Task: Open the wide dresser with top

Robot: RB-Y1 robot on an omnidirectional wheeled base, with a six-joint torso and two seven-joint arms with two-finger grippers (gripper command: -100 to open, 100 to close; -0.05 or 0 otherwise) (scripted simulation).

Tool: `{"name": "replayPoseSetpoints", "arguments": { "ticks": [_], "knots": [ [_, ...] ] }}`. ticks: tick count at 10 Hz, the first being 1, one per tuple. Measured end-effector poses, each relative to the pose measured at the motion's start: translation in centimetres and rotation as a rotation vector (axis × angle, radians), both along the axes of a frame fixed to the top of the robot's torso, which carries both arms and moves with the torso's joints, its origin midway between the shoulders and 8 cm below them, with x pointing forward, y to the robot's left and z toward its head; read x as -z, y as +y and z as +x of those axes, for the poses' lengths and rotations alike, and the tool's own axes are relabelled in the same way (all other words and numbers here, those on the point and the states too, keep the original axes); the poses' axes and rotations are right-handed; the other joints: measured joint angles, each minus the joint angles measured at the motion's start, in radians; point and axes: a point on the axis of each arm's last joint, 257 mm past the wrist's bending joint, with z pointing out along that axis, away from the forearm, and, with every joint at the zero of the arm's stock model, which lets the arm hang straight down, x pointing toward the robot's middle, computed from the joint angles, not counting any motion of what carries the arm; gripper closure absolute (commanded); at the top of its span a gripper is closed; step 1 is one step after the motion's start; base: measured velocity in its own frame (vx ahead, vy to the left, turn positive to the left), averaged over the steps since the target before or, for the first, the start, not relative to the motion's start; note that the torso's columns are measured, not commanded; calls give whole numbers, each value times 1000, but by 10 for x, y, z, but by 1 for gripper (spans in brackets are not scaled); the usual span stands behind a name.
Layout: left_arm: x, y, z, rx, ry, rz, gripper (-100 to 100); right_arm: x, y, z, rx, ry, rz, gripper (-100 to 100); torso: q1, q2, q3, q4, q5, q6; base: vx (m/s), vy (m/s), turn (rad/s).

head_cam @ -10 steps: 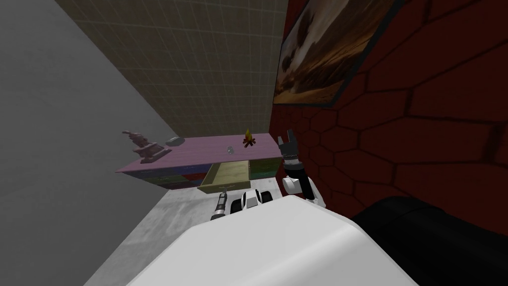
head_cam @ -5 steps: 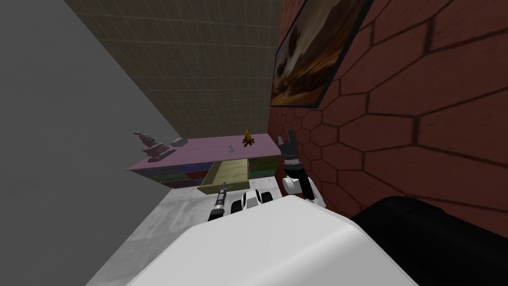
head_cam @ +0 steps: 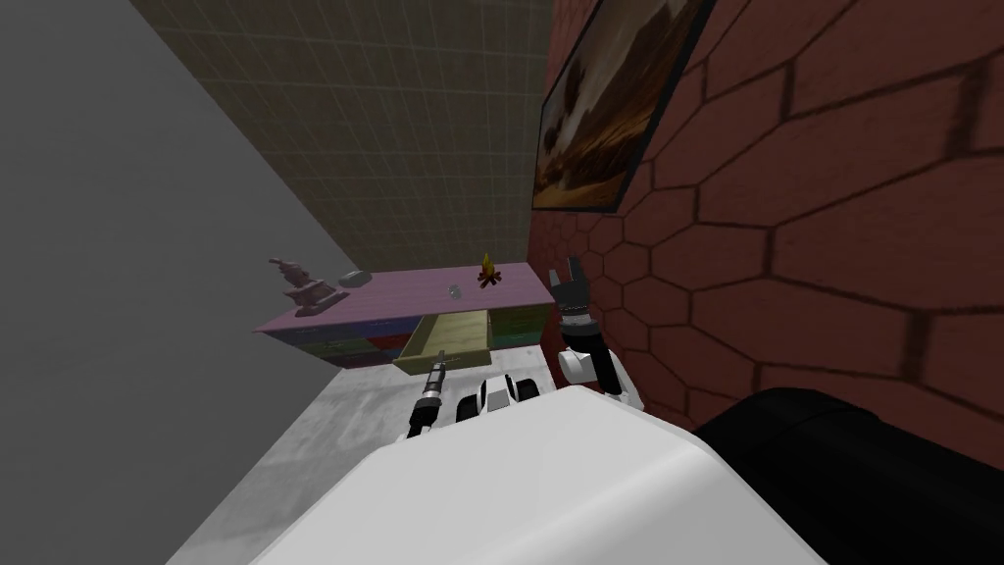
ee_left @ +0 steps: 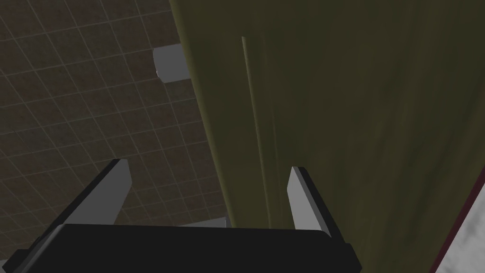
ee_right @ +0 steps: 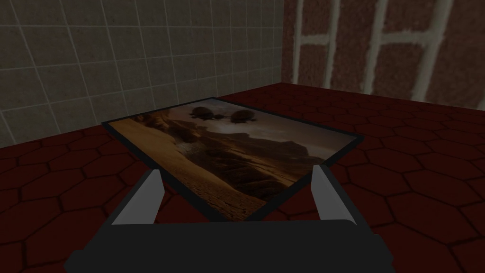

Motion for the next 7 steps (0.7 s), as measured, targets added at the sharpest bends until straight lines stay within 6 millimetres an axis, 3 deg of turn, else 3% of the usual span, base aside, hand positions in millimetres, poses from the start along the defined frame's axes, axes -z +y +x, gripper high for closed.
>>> {"name": "replayPoseSetpoints", "arguments": {
  "ticks": [4, 5, 7],
  "knots": [
    [-15, 10, 31, -7, 18, -6, -100, 0, 0, 0, 0, 0, 0, 0, -6, 9, 4, 8, -6, -1, -88, -23, -6],
    [-12, 11, 30, -10, 30, -6, 0, 0, 0, 0, 0, 0, 0, 0, -5, 6, 3, 6, -4, 0, -6, 0, 3],
    [-7, 12, 26, -13, 44, -6, 0, 0, 0, 0, 0, 0, 0, 0, -3, 2, 0, 3, -2, 0, 0, 0, 0]
  ]
}}
